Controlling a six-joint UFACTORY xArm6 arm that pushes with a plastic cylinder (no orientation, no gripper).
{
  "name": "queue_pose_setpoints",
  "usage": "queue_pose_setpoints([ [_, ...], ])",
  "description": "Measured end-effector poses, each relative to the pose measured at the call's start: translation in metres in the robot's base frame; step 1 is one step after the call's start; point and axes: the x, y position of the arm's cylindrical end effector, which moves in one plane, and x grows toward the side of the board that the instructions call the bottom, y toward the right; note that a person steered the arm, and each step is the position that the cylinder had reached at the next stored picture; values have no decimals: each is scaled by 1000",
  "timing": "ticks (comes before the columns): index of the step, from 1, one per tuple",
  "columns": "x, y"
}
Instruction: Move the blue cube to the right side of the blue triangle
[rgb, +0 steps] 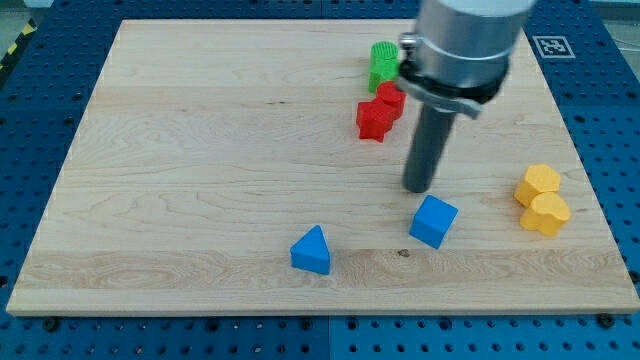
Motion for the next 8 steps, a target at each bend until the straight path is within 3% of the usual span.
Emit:
queue_pose_setpoints([
  [6, 77, 97],
  [8, 78, 33],
])
